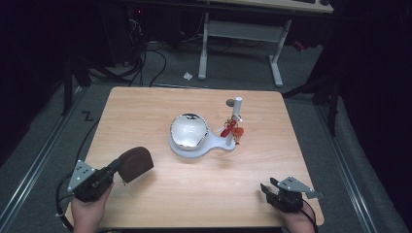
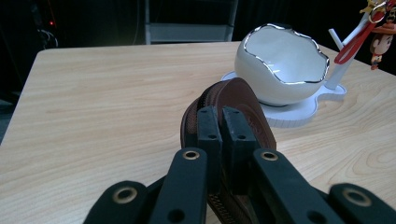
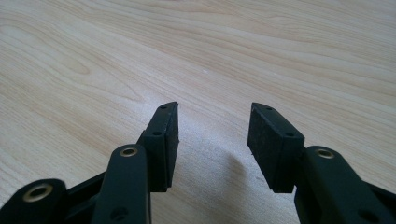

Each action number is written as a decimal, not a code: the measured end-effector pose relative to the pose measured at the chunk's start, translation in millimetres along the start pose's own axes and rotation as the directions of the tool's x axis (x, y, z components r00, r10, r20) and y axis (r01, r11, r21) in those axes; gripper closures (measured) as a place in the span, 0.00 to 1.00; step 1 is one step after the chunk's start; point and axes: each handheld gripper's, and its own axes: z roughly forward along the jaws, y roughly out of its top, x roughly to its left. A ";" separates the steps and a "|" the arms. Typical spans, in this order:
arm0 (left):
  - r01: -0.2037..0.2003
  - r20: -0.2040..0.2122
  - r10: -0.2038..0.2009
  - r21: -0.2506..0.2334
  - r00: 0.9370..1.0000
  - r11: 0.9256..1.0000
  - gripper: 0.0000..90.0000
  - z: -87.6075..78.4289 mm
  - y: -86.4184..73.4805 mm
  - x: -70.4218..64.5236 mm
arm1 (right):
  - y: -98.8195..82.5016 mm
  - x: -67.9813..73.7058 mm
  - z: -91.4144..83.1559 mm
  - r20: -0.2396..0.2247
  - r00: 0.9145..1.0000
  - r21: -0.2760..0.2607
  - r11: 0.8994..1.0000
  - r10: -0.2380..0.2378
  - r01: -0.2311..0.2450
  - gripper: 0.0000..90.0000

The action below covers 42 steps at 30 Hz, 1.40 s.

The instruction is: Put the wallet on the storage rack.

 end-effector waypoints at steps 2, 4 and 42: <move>-0.001 0.001 0.001 -0.006 1.000 1.000 0.97 -0.5 0.8 -1.6 | 0.3 -0.3 -0.2 0.001 1.000 -0.002 1.000 0.008 -0.008 0.59; -0.004 0.002 0.004 -0.010 1.000 1.000 0.97 -1.2 2.0 -3.6 | 0.8 -1.0 0.3 0.000 1.000 -0.005 1.000 0.003 -0.003 0.59; -0.062 0.046 0.062 -0.003 0.997 0.998 0.97 41.4 62.7 -32.8 | 0.3 -6.8 -1.4 -0.022 1.000 -0.024 1.000 0.007 -0.008 0.59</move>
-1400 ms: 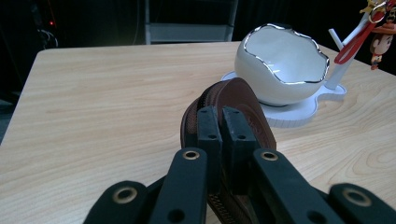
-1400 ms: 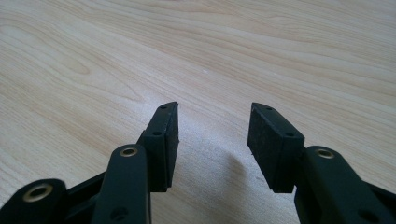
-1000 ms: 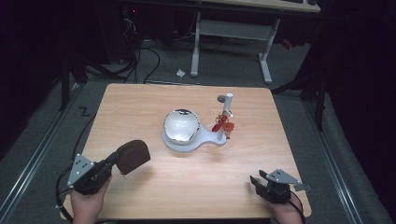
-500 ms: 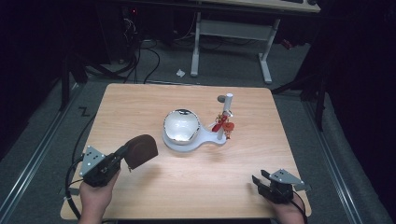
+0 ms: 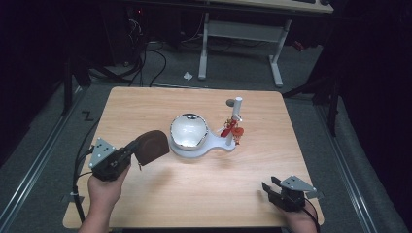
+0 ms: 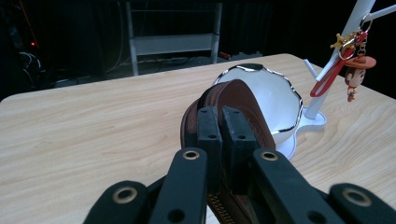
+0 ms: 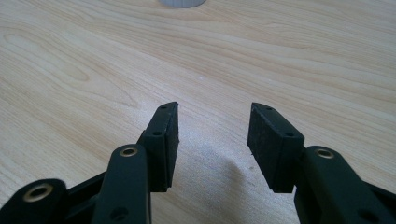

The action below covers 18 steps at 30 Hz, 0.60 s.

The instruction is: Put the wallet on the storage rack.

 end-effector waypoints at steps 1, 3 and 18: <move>-0.003 0.000 0.003 0.000 1.000 1.000 0.97 1.7 2.3 -0.6 | 0.0 -0.1 0.1 -0.001 1.000 0.000 1.000 0.000 0.000 0.59; -0.012 0.001 0.012 0.003 1.000 1.000 0.97 5.5 6.9 -2.0 | 0.0 -0.2 0.1 -0.002 1.000 0.000 1.000 -0.001 0.001 0.59; -0.054 0.011 0.054 0.039 0.998 0.998 0.97 40.8 35.3 -8.1 | 0.2 -1.2 0.1 -0.012 1.000 -0.002 1.000 -0.004 0.004 0.59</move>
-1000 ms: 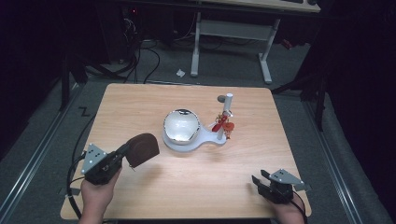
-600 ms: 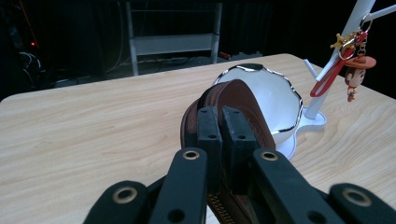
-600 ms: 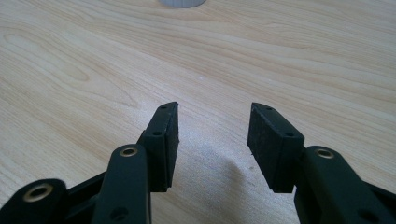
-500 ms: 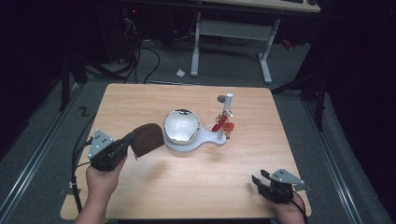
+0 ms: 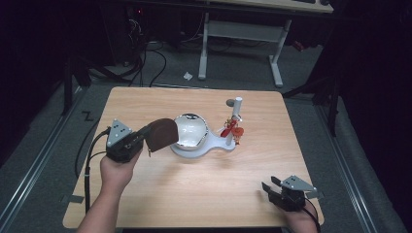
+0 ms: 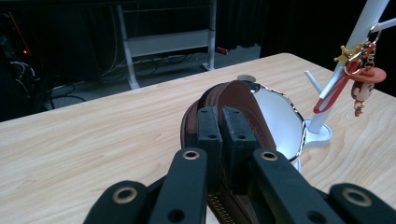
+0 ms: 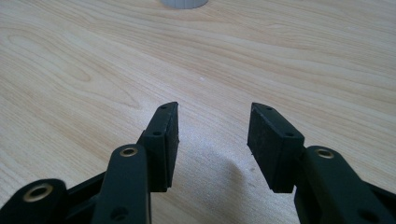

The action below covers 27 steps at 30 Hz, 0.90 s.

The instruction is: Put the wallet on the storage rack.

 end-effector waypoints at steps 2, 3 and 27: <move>-0.005 -0.001 0.005 0.010 1.000 1.000 0.97 4.7 2.4 -0.6 | 0.1 0.7 -0.1 -0.001 1.000 0.001 1.000 0.001 -0.001 0.59; -0.010 -0.002 0.010 0.016 1.000 1.000 0.97 7.1 3.5 -0.9 | 0.1 0.7 0.0 -0.001 1.000 0.000 1.000 -0.002 0.002 0.59; -0.066 -0.008 0.068 0.151 0.998 0.986 0.97 55.3 24.1 -14.2 | 1.0 -1.0 -0.9 -0.006 1.000 -0.008 1.000 0.005 -0.005 0.59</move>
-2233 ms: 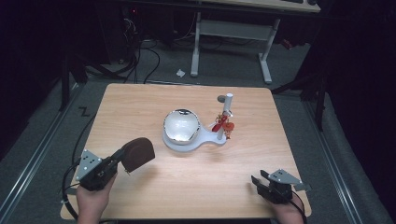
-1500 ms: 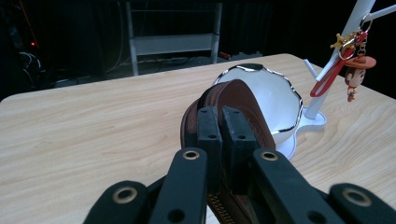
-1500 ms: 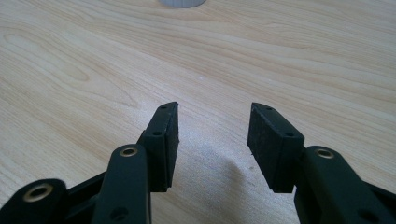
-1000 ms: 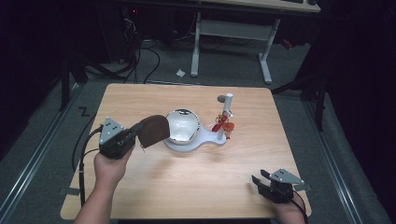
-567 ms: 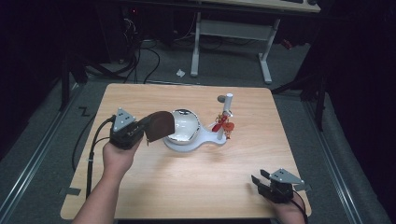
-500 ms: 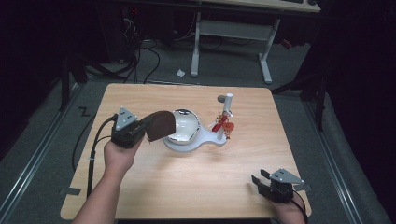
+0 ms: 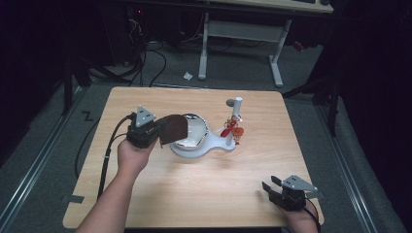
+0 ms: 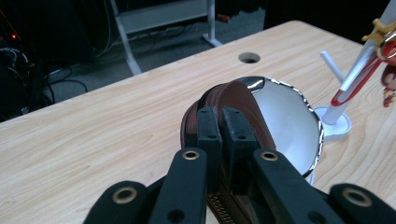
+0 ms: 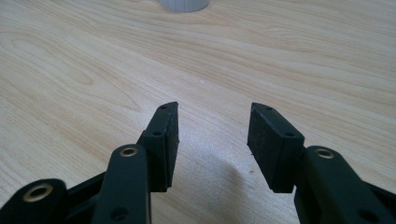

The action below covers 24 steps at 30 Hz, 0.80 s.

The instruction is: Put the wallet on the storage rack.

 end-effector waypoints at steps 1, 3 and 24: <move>-0.003 -0.002 0.003 0.008 1.000 1.000 0.97 1.4 1.6 -0.7 | 0.0 0.0 0.1 -0.001 1.000 0.000 1.000 0.000 0.000 0.59; -0.006 -0.005 0.006 0.017 1.000 1.000 0.96 3.8 4.8 -2.9 | 0.1 -0.1 0.3 -0.001 1.000 0.001 1.000 0.001 -0.001 0.59; 0.010 -0.049 -0.006 0.074 0.999 0.997 0.96 15.7 7.5 -13.4 | 1.2 0.6 -1.7 -0.007 1.000 -0.008 1.000 -0.003 0.003 0.59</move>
